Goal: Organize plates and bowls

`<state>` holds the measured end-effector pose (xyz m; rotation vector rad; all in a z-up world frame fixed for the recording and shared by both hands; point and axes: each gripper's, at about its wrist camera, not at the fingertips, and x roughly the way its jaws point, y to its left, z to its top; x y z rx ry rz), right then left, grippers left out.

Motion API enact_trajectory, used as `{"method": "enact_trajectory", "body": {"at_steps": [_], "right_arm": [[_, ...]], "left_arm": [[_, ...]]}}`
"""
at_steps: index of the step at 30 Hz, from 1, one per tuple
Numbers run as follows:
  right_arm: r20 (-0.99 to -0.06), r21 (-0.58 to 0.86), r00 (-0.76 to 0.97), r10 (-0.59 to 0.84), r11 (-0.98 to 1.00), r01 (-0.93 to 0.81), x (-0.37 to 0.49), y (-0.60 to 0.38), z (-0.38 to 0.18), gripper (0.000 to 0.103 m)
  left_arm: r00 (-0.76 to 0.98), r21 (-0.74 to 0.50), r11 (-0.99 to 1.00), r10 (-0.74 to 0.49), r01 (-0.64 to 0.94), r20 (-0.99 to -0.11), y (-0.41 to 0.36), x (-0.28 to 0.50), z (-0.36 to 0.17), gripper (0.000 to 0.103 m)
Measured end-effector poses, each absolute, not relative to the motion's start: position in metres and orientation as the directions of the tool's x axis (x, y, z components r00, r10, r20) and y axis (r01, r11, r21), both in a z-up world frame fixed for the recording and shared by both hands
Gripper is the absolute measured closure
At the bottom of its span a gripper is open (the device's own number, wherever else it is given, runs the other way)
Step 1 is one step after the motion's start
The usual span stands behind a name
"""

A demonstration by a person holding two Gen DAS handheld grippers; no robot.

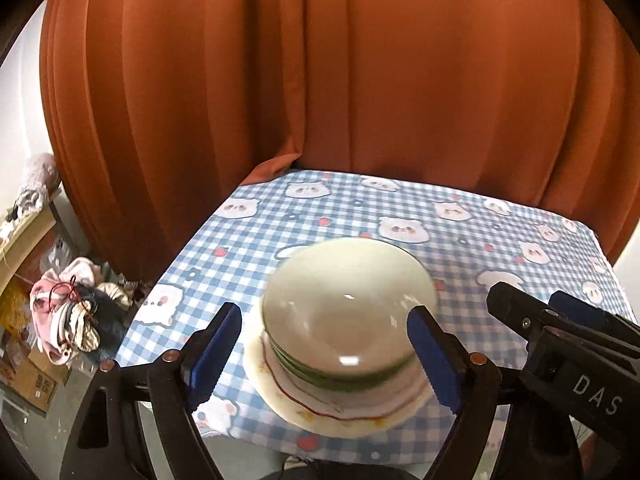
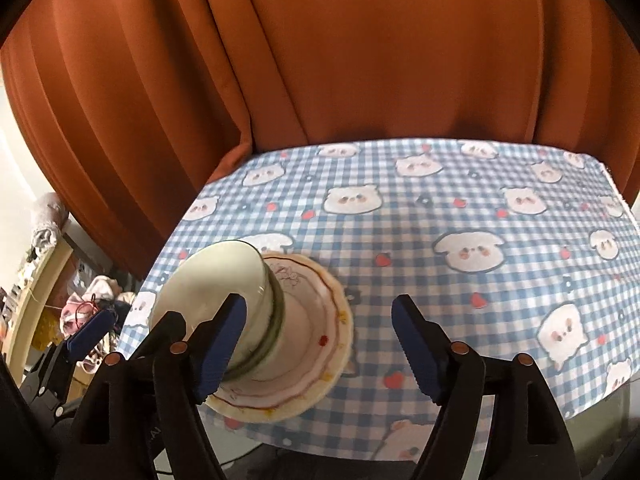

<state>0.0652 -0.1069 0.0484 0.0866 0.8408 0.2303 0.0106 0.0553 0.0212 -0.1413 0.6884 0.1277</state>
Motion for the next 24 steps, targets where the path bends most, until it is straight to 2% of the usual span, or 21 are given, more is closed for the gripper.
{"method": "enact_trajectory", "body": {"at_steps": [8,18,24], "right_arm": [[-0.675,0.121,0.719,0.169,0.986,-0.118,0.015,-0.156,0.032,0.023],[-0.654,0.062,0.754,0.051,0.998,-0.014,-0.027,-0.206,0.012,0.022],[-0.638,0.034,0.769,0.035,0.999,-0.017,-0.045,-0.219,0.005,0.018]], "left_arm": [[0.784,-0.072,0.99,0.054,-0.125,-0.619,0.029,-0.022,-0.002,0.013],[0.79,-0.094,0.992,0.011,-0.087,-0.613,0.006,-0.051,-0.018,0.011],[0.797,-0.096,0.993,-0.002,-0.07,-0.604,-0.006,-0.062,-0.018,0.011]]}}
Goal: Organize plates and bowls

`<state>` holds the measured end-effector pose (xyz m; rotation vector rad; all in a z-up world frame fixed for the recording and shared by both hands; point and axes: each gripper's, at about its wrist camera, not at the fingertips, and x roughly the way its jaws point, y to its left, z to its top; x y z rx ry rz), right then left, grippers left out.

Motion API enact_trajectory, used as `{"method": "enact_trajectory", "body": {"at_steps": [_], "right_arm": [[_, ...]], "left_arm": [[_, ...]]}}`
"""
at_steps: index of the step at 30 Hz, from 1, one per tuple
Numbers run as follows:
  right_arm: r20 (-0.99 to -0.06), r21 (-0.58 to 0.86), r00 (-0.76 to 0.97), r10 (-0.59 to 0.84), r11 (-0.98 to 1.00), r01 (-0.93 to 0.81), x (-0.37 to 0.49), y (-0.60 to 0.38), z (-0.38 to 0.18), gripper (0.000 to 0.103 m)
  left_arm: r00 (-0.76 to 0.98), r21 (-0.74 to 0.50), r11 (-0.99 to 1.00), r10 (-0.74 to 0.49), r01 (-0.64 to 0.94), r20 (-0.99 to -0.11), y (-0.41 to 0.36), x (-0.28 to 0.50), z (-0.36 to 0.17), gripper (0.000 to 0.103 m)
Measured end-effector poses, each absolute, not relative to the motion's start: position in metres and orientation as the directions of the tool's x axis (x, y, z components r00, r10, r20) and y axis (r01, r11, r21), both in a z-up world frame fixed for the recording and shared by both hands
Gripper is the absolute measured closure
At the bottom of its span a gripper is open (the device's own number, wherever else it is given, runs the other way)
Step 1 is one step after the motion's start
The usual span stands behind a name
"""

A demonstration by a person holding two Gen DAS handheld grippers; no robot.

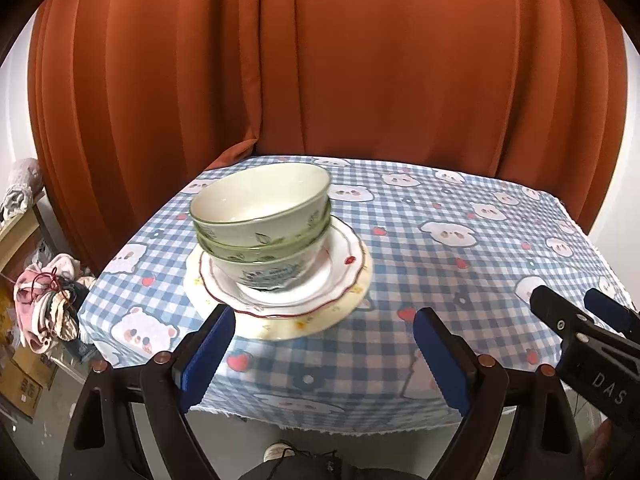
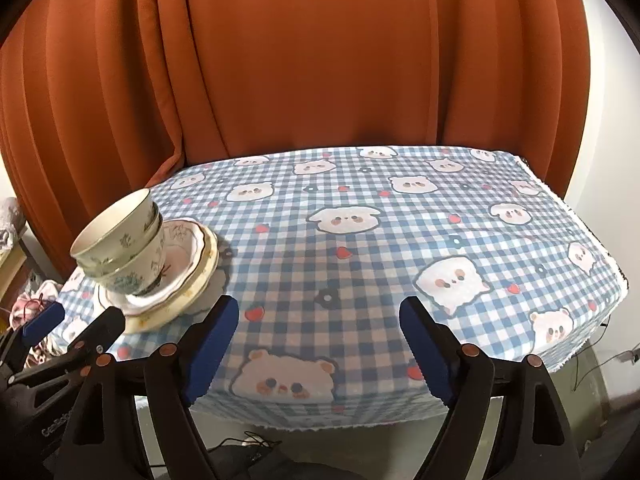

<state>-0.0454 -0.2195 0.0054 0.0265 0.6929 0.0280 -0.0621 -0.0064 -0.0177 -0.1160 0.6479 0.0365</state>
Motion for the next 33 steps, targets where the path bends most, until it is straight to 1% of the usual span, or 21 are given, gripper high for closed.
{"method": "enact_trajectory", "body": {"at_steps": [5,33], "right_arm": [[-0.632,0.021,0.774,0.032,0.999,-0.024,-0.0535,-0.2214,0.0061,0.016],[-0.633,0.034,0.773,0.036,0.999,-0.019,-0.0485,-0.2216,0.0039,0.015]], "left_arm": [[0.803,-0.089,0.994,-0.002,-0.064,-0.595,-0.0123,-0.0639,-0.014,0.01],[0.801,-0.091,0.994,-0.001,-0.067,-0.599,-0.0105,-0.0606,-0.0146,0.008]]}}
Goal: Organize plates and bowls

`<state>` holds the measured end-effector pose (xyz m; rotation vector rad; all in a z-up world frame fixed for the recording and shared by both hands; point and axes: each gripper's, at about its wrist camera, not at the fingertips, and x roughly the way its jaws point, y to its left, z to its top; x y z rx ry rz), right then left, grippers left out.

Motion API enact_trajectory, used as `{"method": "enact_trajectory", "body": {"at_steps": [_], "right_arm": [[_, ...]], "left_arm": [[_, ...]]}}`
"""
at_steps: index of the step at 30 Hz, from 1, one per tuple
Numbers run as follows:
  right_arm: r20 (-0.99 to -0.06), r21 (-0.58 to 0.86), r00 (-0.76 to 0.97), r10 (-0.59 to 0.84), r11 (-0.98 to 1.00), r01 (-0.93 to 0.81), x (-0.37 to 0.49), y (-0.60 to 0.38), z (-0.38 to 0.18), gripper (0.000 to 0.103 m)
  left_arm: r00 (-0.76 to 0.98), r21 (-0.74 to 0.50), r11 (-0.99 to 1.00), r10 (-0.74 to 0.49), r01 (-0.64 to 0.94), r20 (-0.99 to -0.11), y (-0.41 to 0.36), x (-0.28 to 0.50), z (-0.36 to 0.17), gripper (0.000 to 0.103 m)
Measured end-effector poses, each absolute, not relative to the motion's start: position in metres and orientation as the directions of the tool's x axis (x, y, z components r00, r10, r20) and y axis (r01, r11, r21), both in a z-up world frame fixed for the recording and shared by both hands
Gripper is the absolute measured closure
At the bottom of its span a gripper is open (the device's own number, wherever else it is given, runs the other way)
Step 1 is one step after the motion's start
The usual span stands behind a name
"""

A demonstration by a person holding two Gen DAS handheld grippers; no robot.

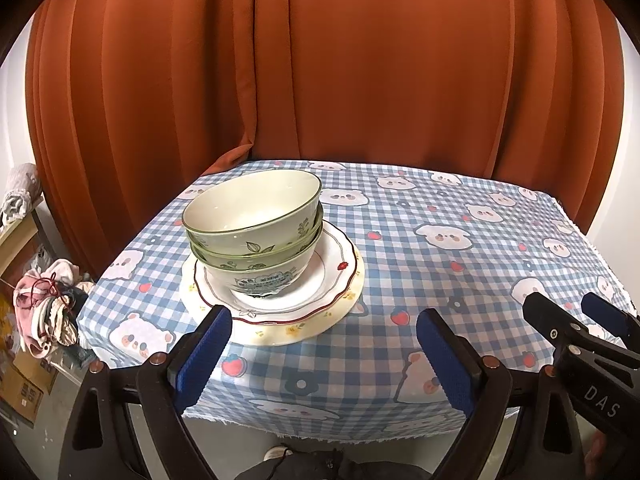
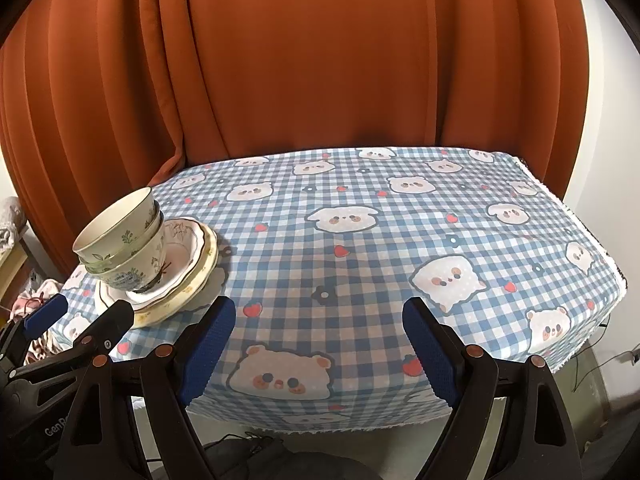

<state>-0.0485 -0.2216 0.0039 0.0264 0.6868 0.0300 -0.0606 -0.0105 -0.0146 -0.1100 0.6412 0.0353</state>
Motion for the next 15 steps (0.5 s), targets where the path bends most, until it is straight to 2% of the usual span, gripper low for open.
{"method": "enact_trajectory", "body": {"at_steps": [15], "right_arm": [[-0.641,0.024,0.767,0.018,1.0,-0.004,-0.0493,-0.2238,0.0037,0.015]], "left_arm": [[0.795,-0.095,0.993,-0.005,-0.067,-0.606,-0.0147,-0.057,-0.0146,0.007]]}}
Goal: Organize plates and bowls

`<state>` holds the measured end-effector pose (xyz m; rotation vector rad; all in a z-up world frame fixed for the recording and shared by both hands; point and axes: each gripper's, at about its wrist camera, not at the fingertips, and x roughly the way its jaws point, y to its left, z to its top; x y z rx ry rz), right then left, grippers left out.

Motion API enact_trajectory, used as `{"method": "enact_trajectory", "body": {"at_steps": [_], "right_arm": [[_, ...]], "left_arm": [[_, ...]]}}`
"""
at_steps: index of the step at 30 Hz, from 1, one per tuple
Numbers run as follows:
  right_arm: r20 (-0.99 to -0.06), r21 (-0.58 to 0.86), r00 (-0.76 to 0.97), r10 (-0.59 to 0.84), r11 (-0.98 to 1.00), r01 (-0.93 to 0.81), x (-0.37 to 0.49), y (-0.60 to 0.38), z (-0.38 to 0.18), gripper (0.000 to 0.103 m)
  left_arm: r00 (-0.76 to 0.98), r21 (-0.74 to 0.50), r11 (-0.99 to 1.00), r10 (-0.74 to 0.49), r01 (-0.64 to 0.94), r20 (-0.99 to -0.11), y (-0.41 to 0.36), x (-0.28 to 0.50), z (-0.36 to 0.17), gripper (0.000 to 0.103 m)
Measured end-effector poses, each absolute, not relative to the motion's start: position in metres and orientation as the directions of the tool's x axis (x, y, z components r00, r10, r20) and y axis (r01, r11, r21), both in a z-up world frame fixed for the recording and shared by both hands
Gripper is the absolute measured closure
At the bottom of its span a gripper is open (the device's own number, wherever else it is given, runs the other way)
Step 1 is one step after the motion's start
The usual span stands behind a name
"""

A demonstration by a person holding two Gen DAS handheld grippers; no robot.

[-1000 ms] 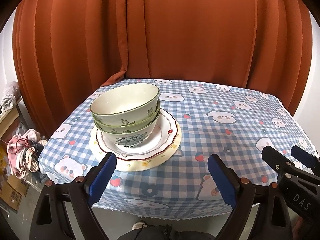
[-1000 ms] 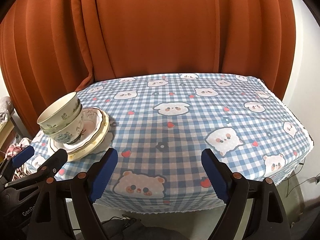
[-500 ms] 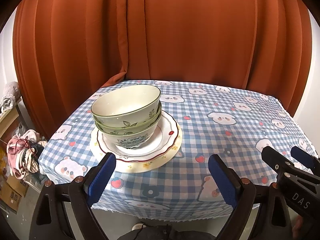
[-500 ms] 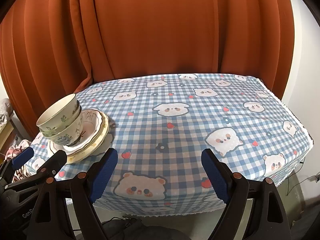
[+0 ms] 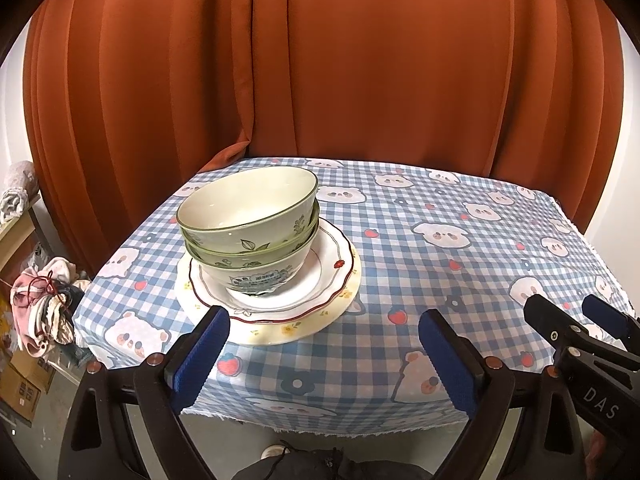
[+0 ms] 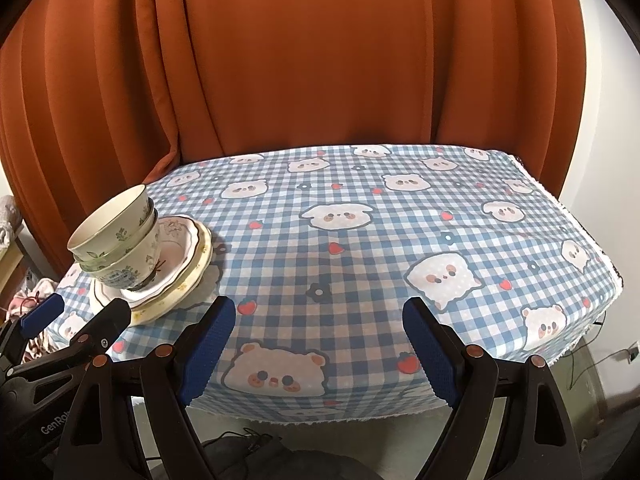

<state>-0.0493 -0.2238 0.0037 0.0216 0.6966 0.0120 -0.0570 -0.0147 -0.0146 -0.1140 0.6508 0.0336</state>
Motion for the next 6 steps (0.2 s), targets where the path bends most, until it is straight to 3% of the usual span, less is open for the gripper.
{"method": "enact_trajectory", "body": {"at_steps": [6], "right_arm": [[-0.644,0.024,0.765,0.016,1.0,0.0,-0.0491,-0.2243,0.0033,0.015]], "left_arm": [[0.795,-0.095,0.993,-0.003,-0.069,-0.607,-0.0166,-0.0564,-0.0146,0.007]]}}
